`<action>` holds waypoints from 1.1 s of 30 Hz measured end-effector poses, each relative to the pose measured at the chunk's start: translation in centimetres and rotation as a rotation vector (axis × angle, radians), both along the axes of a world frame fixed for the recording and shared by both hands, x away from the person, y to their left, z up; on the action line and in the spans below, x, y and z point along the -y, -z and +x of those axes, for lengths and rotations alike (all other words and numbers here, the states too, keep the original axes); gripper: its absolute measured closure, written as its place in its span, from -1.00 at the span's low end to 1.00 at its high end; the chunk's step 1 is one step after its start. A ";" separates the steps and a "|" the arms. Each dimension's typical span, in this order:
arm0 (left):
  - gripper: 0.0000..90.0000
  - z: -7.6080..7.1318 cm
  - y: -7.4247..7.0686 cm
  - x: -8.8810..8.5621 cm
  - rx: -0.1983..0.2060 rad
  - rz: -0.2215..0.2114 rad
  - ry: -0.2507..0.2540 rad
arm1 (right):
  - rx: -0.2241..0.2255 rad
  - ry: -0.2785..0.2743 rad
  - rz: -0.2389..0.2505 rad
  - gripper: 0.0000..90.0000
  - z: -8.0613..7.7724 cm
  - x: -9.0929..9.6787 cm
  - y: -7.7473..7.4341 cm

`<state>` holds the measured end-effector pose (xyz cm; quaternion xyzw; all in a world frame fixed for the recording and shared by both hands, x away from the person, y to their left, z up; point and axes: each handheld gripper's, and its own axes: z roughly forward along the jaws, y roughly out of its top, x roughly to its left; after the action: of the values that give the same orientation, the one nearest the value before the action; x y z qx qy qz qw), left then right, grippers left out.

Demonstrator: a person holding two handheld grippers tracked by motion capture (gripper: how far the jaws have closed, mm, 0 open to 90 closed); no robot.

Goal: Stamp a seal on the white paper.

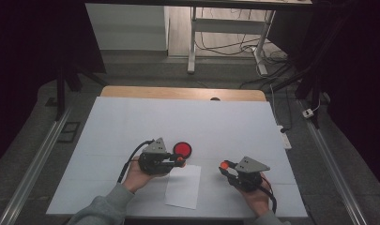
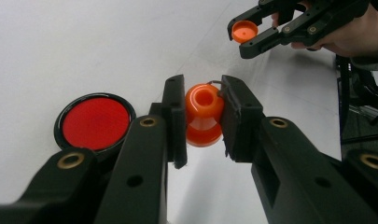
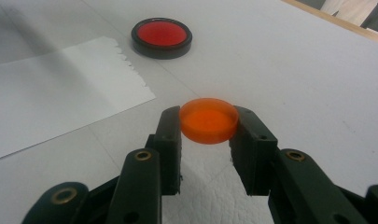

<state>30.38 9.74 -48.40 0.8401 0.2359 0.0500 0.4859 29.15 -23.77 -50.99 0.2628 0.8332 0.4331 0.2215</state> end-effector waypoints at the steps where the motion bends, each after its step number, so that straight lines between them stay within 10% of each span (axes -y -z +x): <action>1: 0.61 -0.1 0.1 0.0 -0.001 0.004 0.001 | -0.001 0.000 -0.001 0.42 0.0 0.0 0.0; 33: 0.61 -0.8 2.1 1.3 -0.044 0.065 0.032 | -0.005 0.001 0.003 0.42 0.0 0.0 0.0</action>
<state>29.63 8.48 -50.52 0.8600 0.2311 0.0315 0.4538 29.19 -23.76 -51.03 0.2646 0.8329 0.4338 0.2193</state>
